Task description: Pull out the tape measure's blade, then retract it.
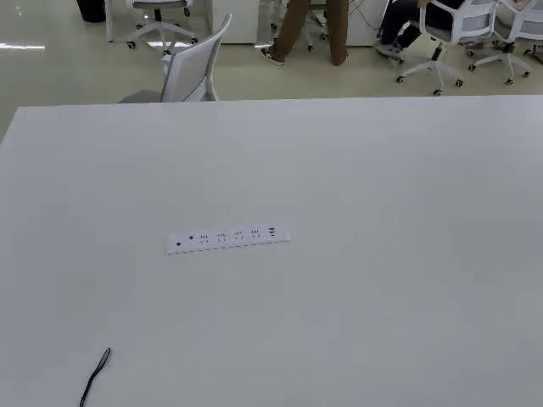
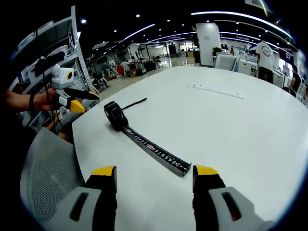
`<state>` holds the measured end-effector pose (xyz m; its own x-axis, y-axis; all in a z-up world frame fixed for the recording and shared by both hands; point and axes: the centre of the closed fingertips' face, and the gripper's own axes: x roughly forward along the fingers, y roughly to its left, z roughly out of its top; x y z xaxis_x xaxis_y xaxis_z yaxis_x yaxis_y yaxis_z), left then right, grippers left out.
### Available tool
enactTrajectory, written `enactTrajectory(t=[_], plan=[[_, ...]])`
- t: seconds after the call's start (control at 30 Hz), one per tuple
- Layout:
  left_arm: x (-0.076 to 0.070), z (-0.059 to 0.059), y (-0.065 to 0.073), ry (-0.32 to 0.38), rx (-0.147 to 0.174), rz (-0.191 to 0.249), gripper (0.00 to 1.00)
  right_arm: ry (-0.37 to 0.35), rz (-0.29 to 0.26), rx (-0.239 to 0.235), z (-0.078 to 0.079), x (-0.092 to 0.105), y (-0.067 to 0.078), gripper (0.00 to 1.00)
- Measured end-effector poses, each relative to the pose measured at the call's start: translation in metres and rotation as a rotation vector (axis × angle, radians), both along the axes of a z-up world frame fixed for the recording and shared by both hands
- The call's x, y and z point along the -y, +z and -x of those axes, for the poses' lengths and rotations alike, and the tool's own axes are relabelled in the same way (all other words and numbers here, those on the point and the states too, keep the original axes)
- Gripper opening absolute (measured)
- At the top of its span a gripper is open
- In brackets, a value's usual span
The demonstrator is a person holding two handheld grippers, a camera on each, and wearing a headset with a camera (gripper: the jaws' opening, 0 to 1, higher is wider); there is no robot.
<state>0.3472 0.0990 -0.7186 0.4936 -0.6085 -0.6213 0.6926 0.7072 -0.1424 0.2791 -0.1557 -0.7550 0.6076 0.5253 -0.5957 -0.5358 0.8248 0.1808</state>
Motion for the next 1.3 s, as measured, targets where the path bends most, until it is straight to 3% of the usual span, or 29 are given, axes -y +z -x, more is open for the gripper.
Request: enactTrajectory(t=[0.23,0.37,0.53,0.7,0.83,1.1,1.3], plan=[[0.000,-0.004,-0.005,0.034,-0.031,0.018,0.75,0.000,0.009,-0.008,-0.002,0.006,-0.006,0.64],[-0.001,-0.004,-0.006,0.036,-0.032,0.019,0.75,-0.001,0.011,-0.008,-0.002,0.007,-0.007,0.63],[0.000,-0.004,-0.008,0.061,-0.061,0.037,0.75,0.038,0.054,-0.017,-0.005,0.016,-0.014,0.62],[0.001,-0.003,-0.010,0.065,-0.067,0.033,0.75,0.070,0.086,-0.022,-0.013,0.021,-0.022,0.59],[0.004,-0.002,-0.012,0.081,-0.086,0.059,0.75,0.105,0.107,-0.032,-0.020,0.023,-0.028,0.57],[0.004,0.002,-0.013,0.089,-0.093,0.055,0.75,0.184,0.128,-0.043,-0.025,0.022,-0.036,0.52],[0.005,0.004,-0.014,0.107,-0.107,0.068,0.75,0.280,0.187,-0.055,-0.023,0.021,-0.045,0.48]])
